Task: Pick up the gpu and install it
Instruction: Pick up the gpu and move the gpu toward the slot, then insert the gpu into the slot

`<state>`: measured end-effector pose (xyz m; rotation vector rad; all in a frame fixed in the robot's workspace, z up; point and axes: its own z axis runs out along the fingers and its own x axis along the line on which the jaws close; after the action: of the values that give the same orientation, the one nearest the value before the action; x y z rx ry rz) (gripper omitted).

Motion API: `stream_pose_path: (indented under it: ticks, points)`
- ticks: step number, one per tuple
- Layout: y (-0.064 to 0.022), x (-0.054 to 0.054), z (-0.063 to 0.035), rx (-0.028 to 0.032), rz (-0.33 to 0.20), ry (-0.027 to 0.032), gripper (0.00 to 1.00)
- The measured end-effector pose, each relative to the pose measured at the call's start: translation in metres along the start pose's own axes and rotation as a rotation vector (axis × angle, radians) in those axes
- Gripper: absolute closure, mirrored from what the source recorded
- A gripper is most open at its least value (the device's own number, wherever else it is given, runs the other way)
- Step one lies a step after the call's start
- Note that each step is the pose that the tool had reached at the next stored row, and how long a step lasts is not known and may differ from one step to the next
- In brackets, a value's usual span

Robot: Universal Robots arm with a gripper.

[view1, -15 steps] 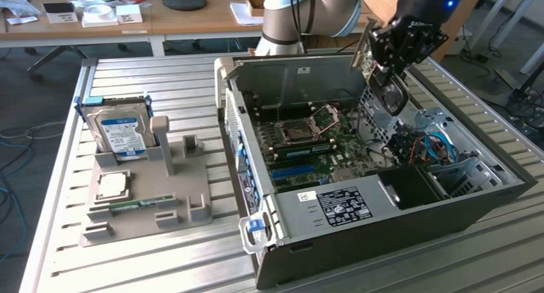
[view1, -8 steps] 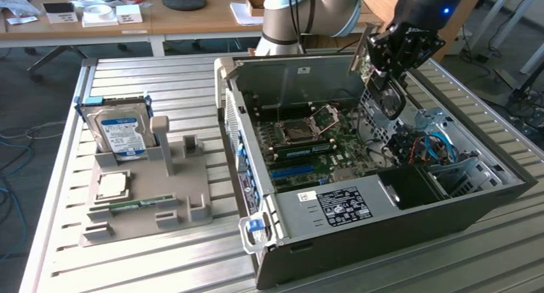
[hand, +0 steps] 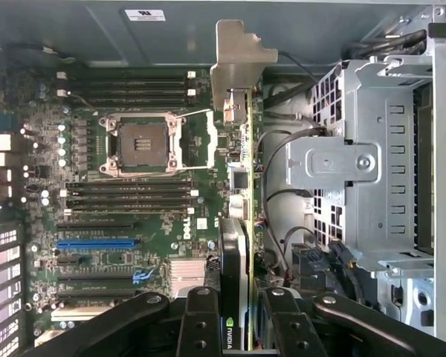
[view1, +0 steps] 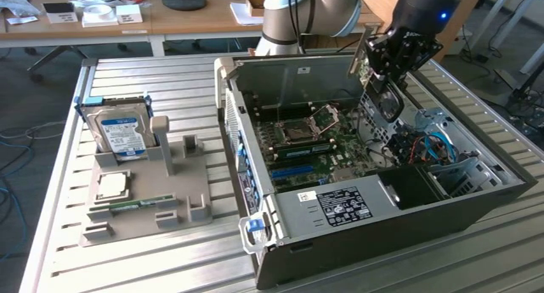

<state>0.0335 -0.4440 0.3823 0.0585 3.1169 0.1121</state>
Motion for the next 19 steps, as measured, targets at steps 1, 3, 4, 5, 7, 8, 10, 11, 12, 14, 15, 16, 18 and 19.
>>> stream_pose_path:
  ticks: [1,3,4,5,7,8,10,11,12,14,15,16,18,19]
  points:
    - [0.0000,0.000,0.0000,0.0001,0.000,0.0001,0.73]
    - [0.0000,0.000,0.0000,0.0000,0.000,0.0001,0.73]
    - [0.0000,0.000,0.0001,0.0000,0.000,0.0000,0.73]
    - [0.0000,-0.001,0.0002,-0.0001,0.000,0.0000,0.73]
    - [0.0001,-0.004,0.0004,-0.0002,0.000,0.0000,0.73]
    - [0.0002,-0.005,0.0005,-0.0002,0.000,0.0000,0.73]
    - [0.0002,-0.009,0.0006,-0.0001,0.000,0.0000,0.73]
    - [0.0003,-0.010,0.0007,-0.0001,0.000,0.0000,0.73]
    - [0.0004,-0.011,0.0007,-0.0001,0.000,0.0000,0.73]
    - [0.0004,-0.011,0.0007,-0.0001,0.000,0.0000,0.73]
    - [0.0004,-0.011,0.0007,-0.0001,0.000,0.0000,0.73]
    - [0.0004,-0.011,0.0007,-0.0001,0.000,0.0000,0.73]
    - [0.0004,-0.011,0.0007,-0.0001,0.000,0.0000,0.73]
    - [0.0004,-0.011,0.0007,0.0000,0.000,0.0000,0.73]
